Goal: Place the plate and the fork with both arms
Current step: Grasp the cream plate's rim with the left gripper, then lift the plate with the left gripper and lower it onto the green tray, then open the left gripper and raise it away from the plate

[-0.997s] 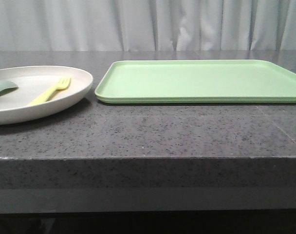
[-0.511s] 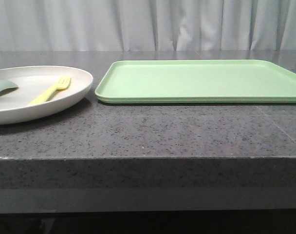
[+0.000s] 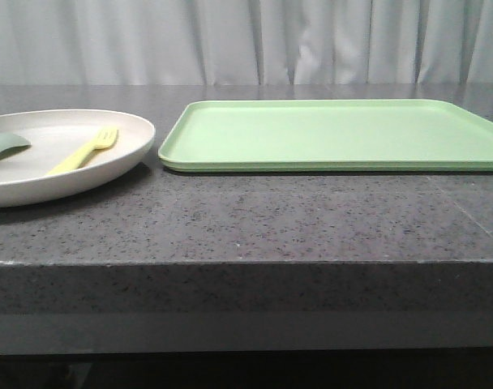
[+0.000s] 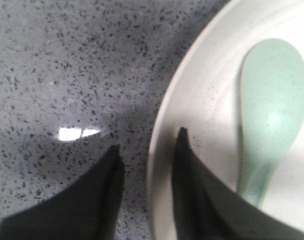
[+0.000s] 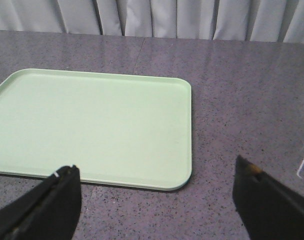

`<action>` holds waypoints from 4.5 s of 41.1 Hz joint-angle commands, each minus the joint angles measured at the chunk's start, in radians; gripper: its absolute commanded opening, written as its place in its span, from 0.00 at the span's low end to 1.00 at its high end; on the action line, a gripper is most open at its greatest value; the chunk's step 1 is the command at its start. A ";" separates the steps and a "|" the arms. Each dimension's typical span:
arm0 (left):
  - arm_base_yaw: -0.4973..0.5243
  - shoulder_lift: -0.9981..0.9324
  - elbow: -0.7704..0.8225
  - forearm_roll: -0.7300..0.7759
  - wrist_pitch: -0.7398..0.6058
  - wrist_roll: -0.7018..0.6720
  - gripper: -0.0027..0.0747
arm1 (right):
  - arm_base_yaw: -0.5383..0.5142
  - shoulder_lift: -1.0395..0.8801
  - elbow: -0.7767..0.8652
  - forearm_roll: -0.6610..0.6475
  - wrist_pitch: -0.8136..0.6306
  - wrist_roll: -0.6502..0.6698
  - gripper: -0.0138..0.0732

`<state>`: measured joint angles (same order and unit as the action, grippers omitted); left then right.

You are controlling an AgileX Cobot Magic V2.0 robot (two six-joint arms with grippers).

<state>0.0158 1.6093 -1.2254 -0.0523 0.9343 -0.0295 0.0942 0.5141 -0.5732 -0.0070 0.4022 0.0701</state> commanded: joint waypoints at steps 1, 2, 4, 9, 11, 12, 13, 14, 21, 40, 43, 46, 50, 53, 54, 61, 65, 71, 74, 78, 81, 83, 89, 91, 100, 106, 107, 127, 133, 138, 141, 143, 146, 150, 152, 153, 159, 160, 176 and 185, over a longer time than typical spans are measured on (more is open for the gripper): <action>0.001 -0.035 -0.031 -0.004 -0.018 0.001 0.10 | -0.006 0.010 -0.038 -0.009 -0.082 -0.003 0.89; 0.001 -0.035 -0.031 -0.004 -0.018 0.001 0.05 | -0.006 0.010 -0.038 -0.009 -0.082 -0.003 0.89; 0.001 -0.035 -0.031 -0.004 -0.018 0.001 0.01 | -0.006 0.010 -0.038 -0.009 -0.082 -0.003 0.89; 0.001 -0.035 -0.031 -0.007 -0.006 0.001 0.01 | -0.006 0.010 -0.038 -0.009 -0.080 -0.003 0.89; 0.004 -0.035 -0.031 -0.028 0.010 0.009 0.01 | -0.006 0.010 -0.038 -0.009 -0.080 -0.003 0.89; 0.008 -0.035 -0.031 -0.041 0.010 0.018 0.01 | -0.006 0.010 -0.038 -0.009 -0.080 -0.003 0.89; 0.011 -0.035 -0.031 -0.057 0.012 0.029 0.01 | -0.006 0.010 -0.038 -0.009 -0.080 -0.003 0.89; 0.017 -0.035 -0.031 -0.082 0.014 0.043 0.01 | -0.006 0.010 -0.038 -0.009 -0.080 -0.003 0.89; 0.064 -0.035 -0.031 -0.159 0.014 0.070 0.01 | -0.006 0.010 -0.038 -0.009 -0.080 -0.003 0.89; 0.198 -0.039 -0.031 -0.439 0.022 0.237 0.01 | -0.006 0.010 -0.038 -0.009 -0.080 -0.003 0.89; 0.220 -0.039 -0.031 -0.496 0.029 0.273 0.01 | -0.006 0.010 -0.038 -0.009 -0.080 -0.003 0.89; 0.237 -0.039 -0.031 -0.536 0.037 0.293 0.01 | -0.006 0.010 -0.038 -0.009 -0.080 -0.003 0.89; 0.254 -0.039 -0.033 -0.567 0.037 0.293 0.01 | -0.006 0.010 -0.038 -0.009 -0.080 -0.003 0.89; 0.254 -0.039 -0.045 -0.569 0.046 0.293 0.01 | -0.006 0.010 -0.038 -0.009 -0.078 -0.003 0.89; 0.254 -0.039 -0.054 -0.571 0.052 0.293 0.01 | -0.006 0.010 -0.038 -0.009 -0.078 -0.003 0.89; 0.252 -0.039 -0.119 -0.626 0.075 0.293 0.01 | -0.006 0.010 -0.038 -0.009 -0.076 -0.003 0.89; 0.240 -0.039 -0.158 -0.628 0.094 0.278 0.01 | -0.006 0.010 -0.038 -0.009 -0.076 -0.003 0.89; 0.193 -0.039 -0.190 -0.626 0.093 0.255 0.01 | -0.006 0.010 -0.038 -0.009 -0.076 -0.003 0.89; 0.158 -0.039 -0.202 -0.621 0.072 0.233 0.01 | -0.006 0.010 -0.038 -0.009 -0.076 -0.003 0.89; 0.092 -0.020 -0.228 -0.591 0.040 0.189 0.01 | -0.006 0.010 -0.038 -0.009 -0.076 -0.003 0.89; 0.044 0.012 -0.261 -0.588 0.040 0.166 0.01 | -0.006 0.010 -0.038 -0.009 -0.075 -0.003 0.89; 0.014 0.040 -0.287 -0.588 0.042 0.151 0.01 | -0.006 0.010 -0.038 -0.009 -0.075 -0.003 0.89; -0.102 0.121 -0.366 -0.586 0.041 0.112 0.01 | -0.006 0.010 -0.038 -0.009 -0.075 -0.003 0.89; -0.136 0.148 -0.393 -0.586 0.027 0.101 0.01 | -0.006 0.010 -0.038 -0.009 -0.075 -0.003 0.89; -0.280 0.301 -0.561 -0.584 0.005 0.012 0.01 | -0.006 0.010 -0.038 -0.009 -0.072 -0.003 0.89; -0.349 0.397 -0.701 -0.575 0.009 -0.047 0.01 | 0.001 0.010 -0.038 -0.009 -0.073 -0.003 0.89; -0.357 0.409 -0.720 -0.570 0.009 -0.056 0.01 | 0.002 0.010 -0.038 -0.009 -0.073 -0.003 0.89; -0.464 0.577 -0.908 -0.504 -0.036 -0.181 0.01 | 0.018 0.010 -0.038 -0.009 -0.073 -0.003 0.89; -0.467 0.577 -0.908 -0.474 -0.043 -0.188 0.01 | 0.038 0.010 -0.038 -0.009 -0.074 -0.003 0.89; -0.467 0.577 -0.908 -0.473 -0.043 -0.188 0.01 | 0.039 0.010 -0.038 -0.009 -0.075 -0.003 0.89; -0.467 0.577 -0.908 -0.473 -0.043 -0.188 0.01 | 0.039 0.010 -0.038 -0.009 -0.075 -0.003 0.89; -0.467 0.577 -0.909 -0.473 -0.041 -0.188 0.01 | 0.039 0.010 -0.038 -0.009 -0.074 -0.003 0.89; -0.467 0.577 -0.910 -0.473 -0.032 -0.188 0.01 | 0.039 0.010 -0.038 -0.009 -0.074 -0.003 0.89; -0.467 0.577 -0.919 -0.473 -0.008 -0.188 0.01 | 0.039 0.010 -0.038 -0.009 -0.074 -0.003 0.89; -0.467 0.577 -0.922 -0.472 -0.002 -0.188 0.01 | 0.039 0.010 -0.038 -0.009 -0.074 -0.003 0.89; -0.467 0.577 -0.927 -0.472 0.000 -0.188 0.01 | 0.039 0.010 -0.038 -0.009 -0.074 -0.003 0.89; -0.467 0.577 -0.959 -0.465 0.026 -0.188 0.01 | 0.039 0.010 -0.038 -0.009 -0.074 -0.003 0.89; -0.467 0.577 -0.962 -0.465 0.030 -0.188 0.01 | 0.039 0.010 -0.038 -0.009 -0.074 -0.003 0.89; -0.467 0.577 -0.971 -0.425 0.061 -0.206 0.01 | 0.039 0.010 -0.038 -0.009 -0.076 -0.003 0.89; -0.467 0.577 -0.971 -0.425 0.062 -0.206 0.20 | 0.039 0.010 -0.038 -0.009 -0.076 -0.003 0.89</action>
<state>-0.4406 2.2585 -2.1615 -0.4398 1.0322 -0.2223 0.1330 0.5141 -0.5732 -0.0070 0.4022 0.0701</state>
